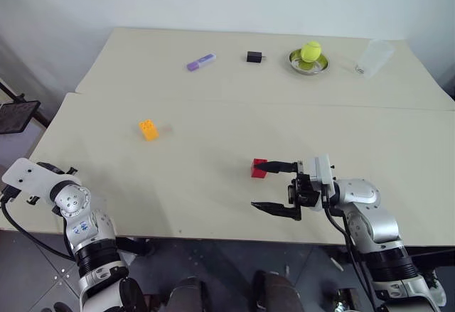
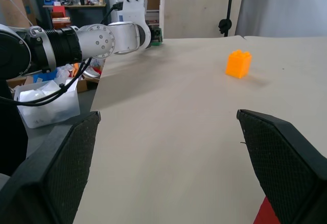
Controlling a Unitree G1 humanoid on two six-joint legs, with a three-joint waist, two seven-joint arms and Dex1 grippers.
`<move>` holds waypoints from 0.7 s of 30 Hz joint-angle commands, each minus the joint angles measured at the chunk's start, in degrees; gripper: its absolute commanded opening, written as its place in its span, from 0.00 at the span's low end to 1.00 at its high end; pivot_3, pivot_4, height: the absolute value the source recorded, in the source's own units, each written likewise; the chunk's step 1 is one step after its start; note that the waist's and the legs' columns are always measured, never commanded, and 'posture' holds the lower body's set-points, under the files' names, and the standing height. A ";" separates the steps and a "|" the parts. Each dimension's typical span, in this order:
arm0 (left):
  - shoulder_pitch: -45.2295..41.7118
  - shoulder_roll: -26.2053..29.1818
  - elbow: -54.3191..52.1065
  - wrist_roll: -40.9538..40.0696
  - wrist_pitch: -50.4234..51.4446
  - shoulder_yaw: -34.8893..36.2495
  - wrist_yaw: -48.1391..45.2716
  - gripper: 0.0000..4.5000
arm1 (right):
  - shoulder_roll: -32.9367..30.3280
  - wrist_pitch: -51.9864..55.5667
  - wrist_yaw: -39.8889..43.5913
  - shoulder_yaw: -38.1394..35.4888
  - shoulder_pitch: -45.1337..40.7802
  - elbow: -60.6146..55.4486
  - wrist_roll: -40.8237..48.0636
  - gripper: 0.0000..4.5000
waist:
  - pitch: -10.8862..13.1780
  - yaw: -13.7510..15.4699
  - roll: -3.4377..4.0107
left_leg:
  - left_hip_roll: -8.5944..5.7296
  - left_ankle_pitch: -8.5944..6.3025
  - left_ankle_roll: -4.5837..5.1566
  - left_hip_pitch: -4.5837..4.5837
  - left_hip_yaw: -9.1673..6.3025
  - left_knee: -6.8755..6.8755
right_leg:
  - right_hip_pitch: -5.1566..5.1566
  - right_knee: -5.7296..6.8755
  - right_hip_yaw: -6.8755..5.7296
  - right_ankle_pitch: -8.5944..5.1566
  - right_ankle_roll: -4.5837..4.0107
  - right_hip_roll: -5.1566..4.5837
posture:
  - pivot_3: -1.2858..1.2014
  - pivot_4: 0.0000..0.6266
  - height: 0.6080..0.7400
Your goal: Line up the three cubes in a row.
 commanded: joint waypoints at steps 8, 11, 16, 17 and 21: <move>8.06 14.38 -16.04 -14.61 2.30 -15.98 -52.38 0.33 | -4.49 0.09 -3.08 -5.32 5.81 -5.71 1.27 1.00 | 0.00 -0.19 0.00 | 0.02 -0.01 -0.03 -0.06 0.11 -0.02 | -0.08 -0.03 0.00 -0.01 -0.01 0.01 | 0.52 0.24 1.00; 7.77 21.30 -19.21 -20.85 6.92 -20.46 -70.12 0.33 | -7.54 0.66 -2.79 -7.89 8.97 -7.21 2.06 1.00 | 0.03 -0.13 0.05 | 0.06 -0.03 -0.09 -0.08 0.17 -0.06 | -0.26 0.08 0.05 -0.03 -0.04 0.05 | 0.52 0.24 1.00; -2.87 26.23 -7.48 -13.47 4.21 -35.78 -93.14 0.33 | -10.96 0.55 -3.03 -11.55 12.87 -7.66 2.11 1.00 | 0.05 0.43 0.11 | 0.04 -0.02 -0.10 -0.06 0.30 -0.04 | -0.26 0.05 0.15 -0.04 -0.06 0.07 | 0.52 0.24 1.00; -7.68 25.20 -0.64 -8.97 -0.18 -40.42 -97.94 0.33 | -11.32 0.60 -3.57 -12.31 13.64 -8.05 2.11 1.00 | 0.05 0.84 0.14 | 0.02 -0.01 -0.10 -0.06 0.28 -0.04 | -0.24 0.05 0.14 -0.04 -0.06 0.08 | 0.52 0.24 1.00; -20.27 19.85 20.64 -2.60 -10.32 -46.42 -107.51 0.33 | -11.49 1.41 -5.33 -13.34 16.19 -11.03 2.57 1.00 | 0.06 1.15 0.16 | -0.02 0.05 -0.04 -0.12 0.43 -0.06 | -0.20 -0.28 0.16 -0.06 -0.10 0.13 | 0.52 0.24 1.00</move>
